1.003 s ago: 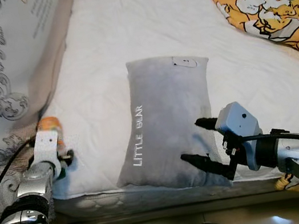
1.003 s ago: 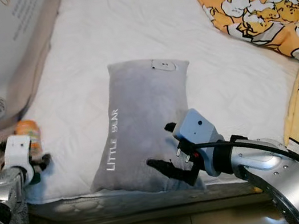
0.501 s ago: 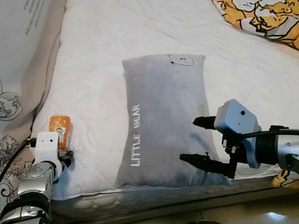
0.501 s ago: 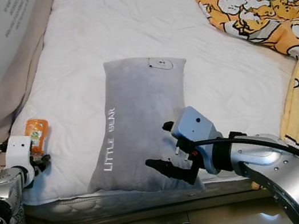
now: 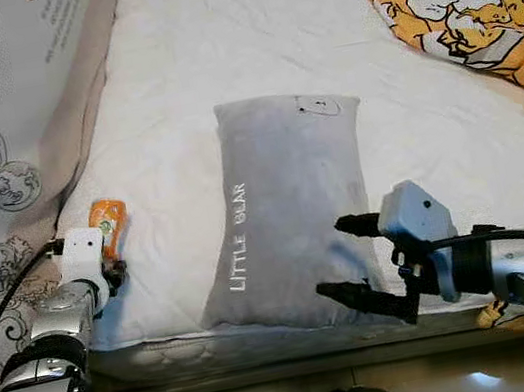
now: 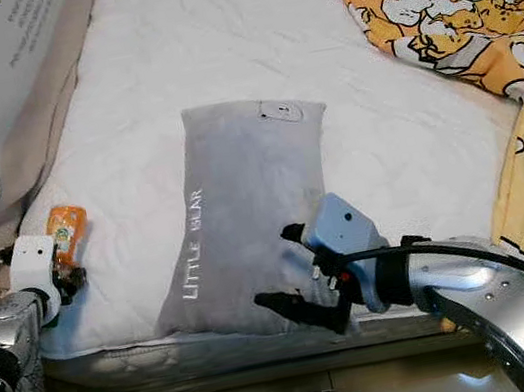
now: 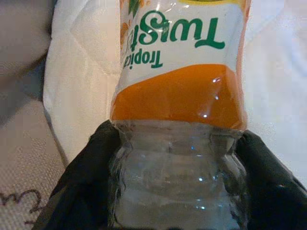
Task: Clean up the room
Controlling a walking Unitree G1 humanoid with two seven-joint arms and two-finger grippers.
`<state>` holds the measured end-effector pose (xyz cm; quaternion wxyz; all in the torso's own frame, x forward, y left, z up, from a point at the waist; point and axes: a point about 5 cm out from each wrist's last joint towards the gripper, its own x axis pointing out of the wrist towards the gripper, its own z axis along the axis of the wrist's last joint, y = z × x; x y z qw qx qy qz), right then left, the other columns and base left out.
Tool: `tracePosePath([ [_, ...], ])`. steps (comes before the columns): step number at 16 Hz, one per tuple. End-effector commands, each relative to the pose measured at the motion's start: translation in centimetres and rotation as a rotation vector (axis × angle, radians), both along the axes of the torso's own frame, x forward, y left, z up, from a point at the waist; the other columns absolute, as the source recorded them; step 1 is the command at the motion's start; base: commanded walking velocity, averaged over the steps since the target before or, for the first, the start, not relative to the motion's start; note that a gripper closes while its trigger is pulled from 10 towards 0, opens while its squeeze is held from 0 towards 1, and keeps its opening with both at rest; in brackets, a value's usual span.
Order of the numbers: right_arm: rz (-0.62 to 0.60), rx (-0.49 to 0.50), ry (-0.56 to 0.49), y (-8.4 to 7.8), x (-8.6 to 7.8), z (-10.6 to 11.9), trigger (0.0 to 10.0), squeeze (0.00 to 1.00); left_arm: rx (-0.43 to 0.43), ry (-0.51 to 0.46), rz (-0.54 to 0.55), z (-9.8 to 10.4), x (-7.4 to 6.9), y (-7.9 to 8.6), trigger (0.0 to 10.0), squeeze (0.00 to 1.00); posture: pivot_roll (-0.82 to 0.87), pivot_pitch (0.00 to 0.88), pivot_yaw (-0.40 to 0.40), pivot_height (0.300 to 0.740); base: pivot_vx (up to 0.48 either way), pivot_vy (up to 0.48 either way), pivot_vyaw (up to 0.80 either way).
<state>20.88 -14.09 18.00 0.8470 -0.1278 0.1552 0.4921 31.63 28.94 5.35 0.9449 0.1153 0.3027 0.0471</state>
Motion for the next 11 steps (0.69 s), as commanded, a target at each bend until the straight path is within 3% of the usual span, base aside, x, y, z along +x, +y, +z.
tracePosePath([
  [1, -0.038, 0.027, -0.019, -0.6, 0.4, 0.1, 10.0, 0.00, -0.037, -0.035, 0.019, 0.0, -0.2, 0.4, 0.0, 0.00, -0.07, 0.067, 0.015, 0.740, 0.000, 0.000, 0.00],
  [4, -0.154, 0.066, -0.078, -1.3, 1.4, -0.2, 10.0, 0.00, -0.125, -0.134, -0.011, 0.5, -0.1, 0.2, 0.0, 0.00, -0.03, 0.022, 0.027, 0.740, 0.000, 0.000, 0.00],
  [7, -0.278, 0.107, -0.141, -1.7, 1.7, -0.5, 10.0, 0.00, -0.273, -0.335, -0.133, 1.7, -0.4, -1.8, 0.0, 0.00, -0.01, 0.000, 0.036, 0.740, 0.000, 0.000, 0.00],
  [8, -0.340, 0.121, -0.172, -1.9, 1.8, -0.6, 10.0, 0.00, -0.329, -0.438, -0.185, 2.9, -0.6, -3.2, 0.0, 0.00, 0.00, 0.000, 0.032, 0.740, 0.000, 0.000, 0.00],
  [9, -0.480, 0.190, -0.185, -1.9, 2.2, -1.0, 10.0, 0.00, -0.368, -0.594, -0.273, 5.5, -1.2, -6.1, 0.0, 0.00, 0.02, 0.000, 0.024, 0.740, 0.000, 0.000, 0.00],
  [11, -0.547, 0.224, -0.199, -1.4, 2.6, -1.5, 10.0, 0.00, -0.378, -0.730, -0.284, 7.8, -1.7, -7.9, 0.0, 0.00, 0.03, 0.000, 0.024, 0.740, 0.000, 0.000, 0.00],
])
